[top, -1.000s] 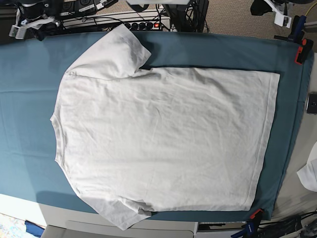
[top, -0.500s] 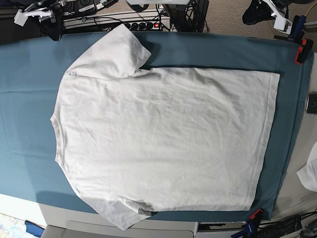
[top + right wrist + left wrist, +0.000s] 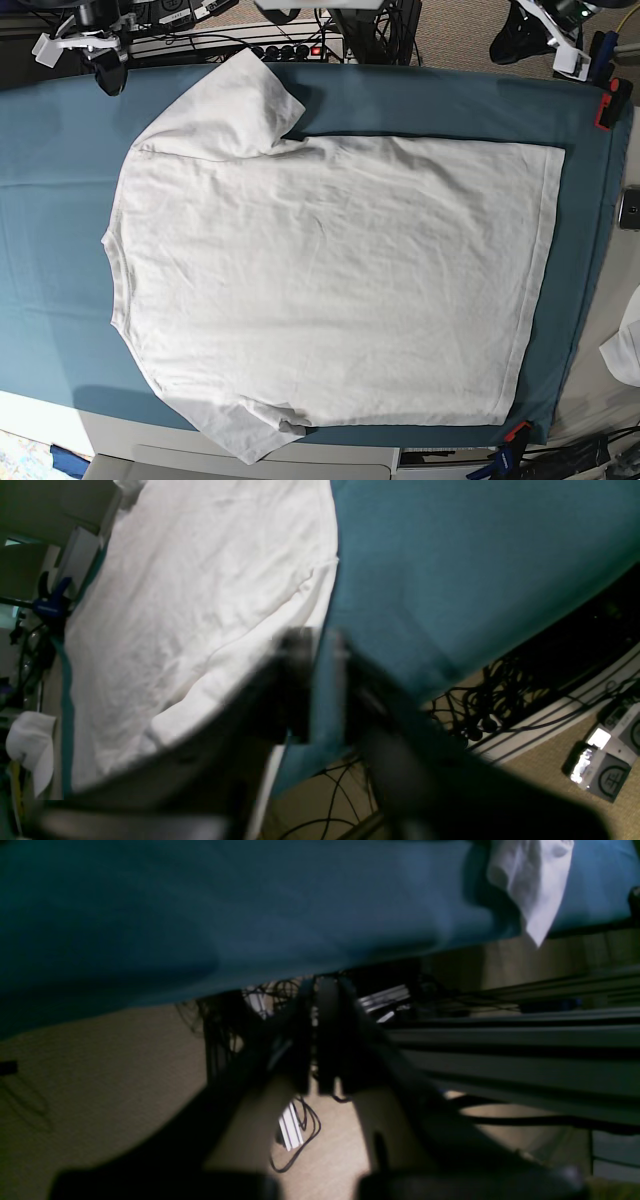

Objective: Fold the T-shirt properly
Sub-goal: 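Move the right gripper down to the sleeve and shoulder edge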

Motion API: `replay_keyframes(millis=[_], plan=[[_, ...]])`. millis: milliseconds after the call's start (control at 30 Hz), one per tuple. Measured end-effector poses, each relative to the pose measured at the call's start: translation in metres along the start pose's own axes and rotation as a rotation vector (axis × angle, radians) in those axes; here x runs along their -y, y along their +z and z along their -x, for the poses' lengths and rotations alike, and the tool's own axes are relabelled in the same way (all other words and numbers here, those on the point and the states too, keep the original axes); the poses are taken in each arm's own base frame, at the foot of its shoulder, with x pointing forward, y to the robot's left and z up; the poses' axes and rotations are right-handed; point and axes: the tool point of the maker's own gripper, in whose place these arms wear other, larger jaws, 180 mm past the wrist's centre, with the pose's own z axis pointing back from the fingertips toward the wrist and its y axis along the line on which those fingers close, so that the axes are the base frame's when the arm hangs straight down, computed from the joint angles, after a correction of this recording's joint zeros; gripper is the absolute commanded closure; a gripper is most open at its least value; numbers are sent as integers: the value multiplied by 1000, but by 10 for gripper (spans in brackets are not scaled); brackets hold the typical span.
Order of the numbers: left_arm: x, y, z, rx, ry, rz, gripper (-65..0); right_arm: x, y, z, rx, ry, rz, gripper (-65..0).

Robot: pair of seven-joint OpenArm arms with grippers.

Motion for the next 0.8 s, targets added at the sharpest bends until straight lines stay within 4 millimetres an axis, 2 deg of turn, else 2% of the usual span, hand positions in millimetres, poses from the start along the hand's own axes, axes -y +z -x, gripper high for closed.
replay_keyframes(millis=[33,200,567,800], plan=[[0,0,0,0,0,0,-31,-2,-2,-2,8,-4,-8,-232],[0,0,0,-3,-3,-2,-31,-7,-6,-4,21,-29,-30,-238],[0,0,1,-4,-3,-2,-31,-32,-29,41,-79,-67,-49,-238],[-1,0,0,-4,-4,-2,-72,-20,-34,44,-81,-53,37,-238]])
